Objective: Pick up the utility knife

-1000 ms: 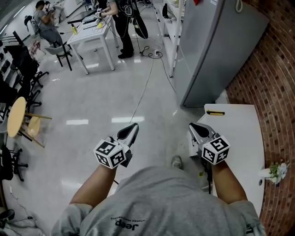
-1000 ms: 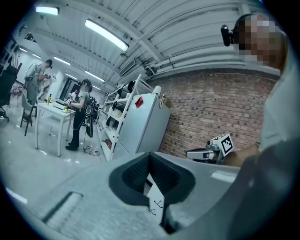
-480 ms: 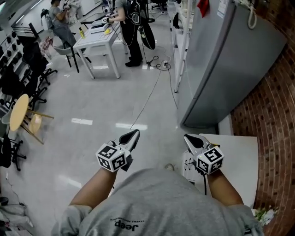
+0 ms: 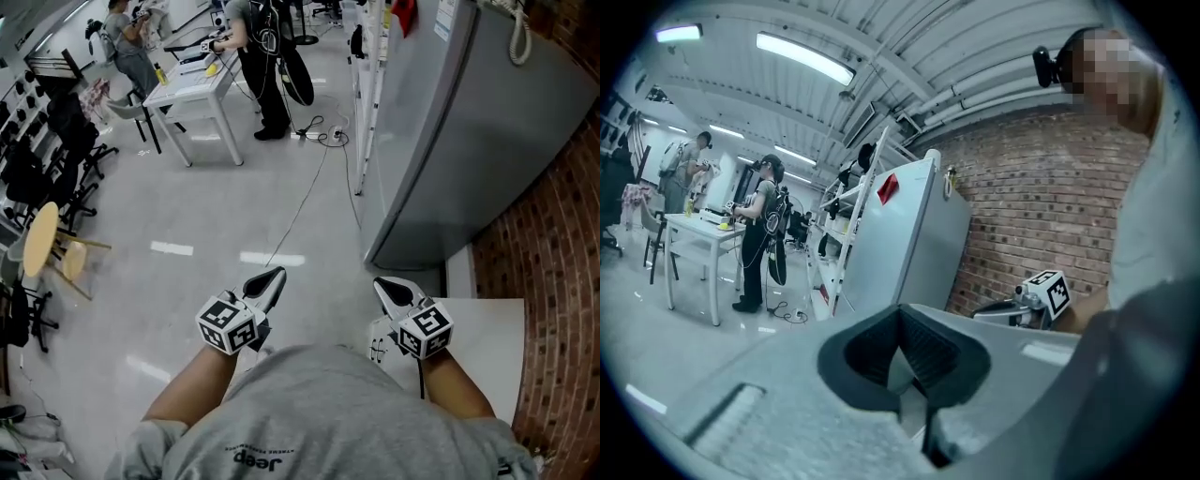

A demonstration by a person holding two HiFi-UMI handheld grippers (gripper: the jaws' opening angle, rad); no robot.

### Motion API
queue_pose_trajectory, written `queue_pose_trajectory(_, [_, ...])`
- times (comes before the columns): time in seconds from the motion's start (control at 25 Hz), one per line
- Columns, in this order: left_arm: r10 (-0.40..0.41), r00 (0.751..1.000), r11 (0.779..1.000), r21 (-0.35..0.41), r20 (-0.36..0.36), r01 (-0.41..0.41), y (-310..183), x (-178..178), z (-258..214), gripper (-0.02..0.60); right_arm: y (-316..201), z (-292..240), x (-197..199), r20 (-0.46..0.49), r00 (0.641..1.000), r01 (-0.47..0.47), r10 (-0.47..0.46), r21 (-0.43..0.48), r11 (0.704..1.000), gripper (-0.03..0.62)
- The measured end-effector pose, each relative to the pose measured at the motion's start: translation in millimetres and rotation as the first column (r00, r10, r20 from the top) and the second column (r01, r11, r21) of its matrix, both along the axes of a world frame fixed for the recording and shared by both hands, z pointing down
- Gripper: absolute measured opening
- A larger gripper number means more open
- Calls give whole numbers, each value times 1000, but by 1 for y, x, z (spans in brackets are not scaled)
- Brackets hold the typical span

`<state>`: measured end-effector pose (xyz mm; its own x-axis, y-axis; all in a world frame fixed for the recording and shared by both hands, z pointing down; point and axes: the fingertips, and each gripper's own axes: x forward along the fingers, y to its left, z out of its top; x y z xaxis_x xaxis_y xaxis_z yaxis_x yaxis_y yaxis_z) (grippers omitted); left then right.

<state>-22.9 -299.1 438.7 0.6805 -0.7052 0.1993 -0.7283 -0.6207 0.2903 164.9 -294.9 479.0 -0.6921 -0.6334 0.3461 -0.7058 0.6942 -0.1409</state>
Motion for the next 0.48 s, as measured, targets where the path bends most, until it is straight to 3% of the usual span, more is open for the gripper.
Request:
queue_pose_trajectory(0.12, [11,1000,1000,20,-26,-10,-17,-16,-7,-2,-11,-9,-8,29,998,-47,47,8,999,9])
queue_pose_trajectory(0.48, [73,996,996,49,-41,-71,-49,-72,-23,-3,-30,-34,-51,-2,990,-144,144,40,989,9])
